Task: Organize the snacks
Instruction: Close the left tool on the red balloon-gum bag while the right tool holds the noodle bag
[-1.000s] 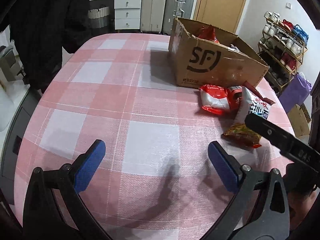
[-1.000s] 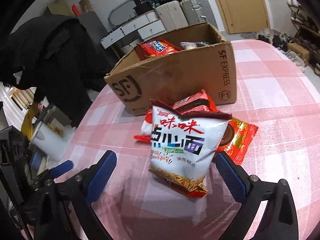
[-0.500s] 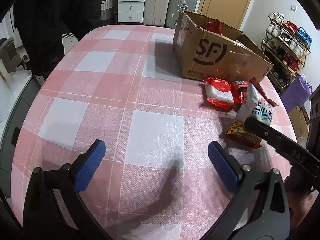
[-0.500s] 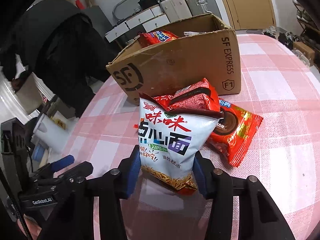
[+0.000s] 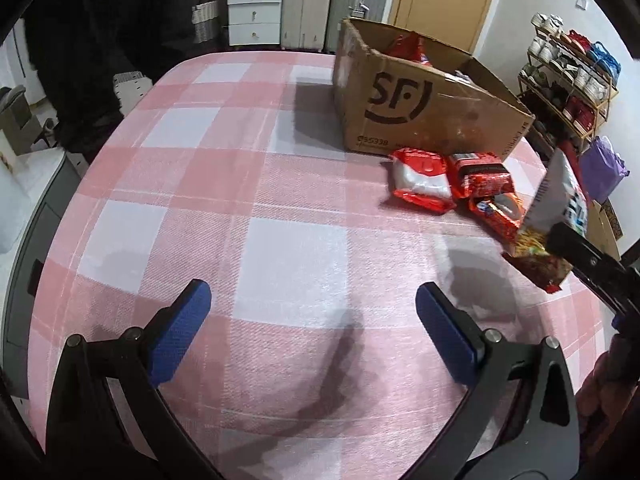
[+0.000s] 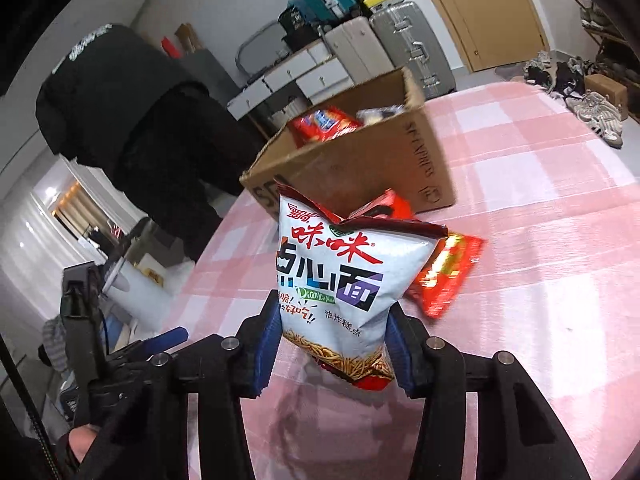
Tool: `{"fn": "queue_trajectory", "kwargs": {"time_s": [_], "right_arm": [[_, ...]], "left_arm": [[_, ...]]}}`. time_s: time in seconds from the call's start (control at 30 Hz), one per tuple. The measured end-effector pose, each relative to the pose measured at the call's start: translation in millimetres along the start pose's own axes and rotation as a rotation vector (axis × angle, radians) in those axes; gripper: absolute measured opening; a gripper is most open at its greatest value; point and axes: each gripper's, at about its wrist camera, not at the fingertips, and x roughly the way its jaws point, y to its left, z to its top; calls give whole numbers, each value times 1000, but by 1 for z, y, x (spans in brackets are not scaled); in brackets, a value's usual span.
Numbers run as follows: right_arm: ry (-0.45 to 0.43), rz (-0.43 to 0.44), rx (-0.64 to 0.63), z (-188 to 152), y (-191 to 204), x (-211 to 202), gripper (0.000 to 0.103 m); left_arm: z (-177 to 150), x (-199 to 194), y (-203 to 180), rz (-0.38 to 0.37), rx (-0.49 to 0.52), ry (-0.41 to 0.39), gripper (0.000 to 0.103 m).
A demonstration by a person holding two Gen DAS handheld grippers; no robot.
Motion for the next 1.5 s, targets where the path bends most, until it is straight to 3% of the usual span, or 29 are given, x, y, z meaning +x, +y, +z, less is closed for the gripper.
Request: {"fn": "queue_trajectory", "kwargs": {"time_s": [0.47,0.8,1.37,1.47,1.5], "right_arm": [[-60,-17,74,-10,-51,-62,48],[-55,-7,83,-10,-61,-66,48],[-42,22,78,-4,-63,-51,48],[-43,23,76,-4,-63,-50,48],[-44,23,75,-4,-62,-50,48]], "left_arm": [[51,35,-54,-25,83,44,102],[89,70,-73,4,76,72,102],[104,113,-90,81,61,90,102],[104,113,-90,58,52,94,91],[105,113,-91,51,53,97,82]]}}
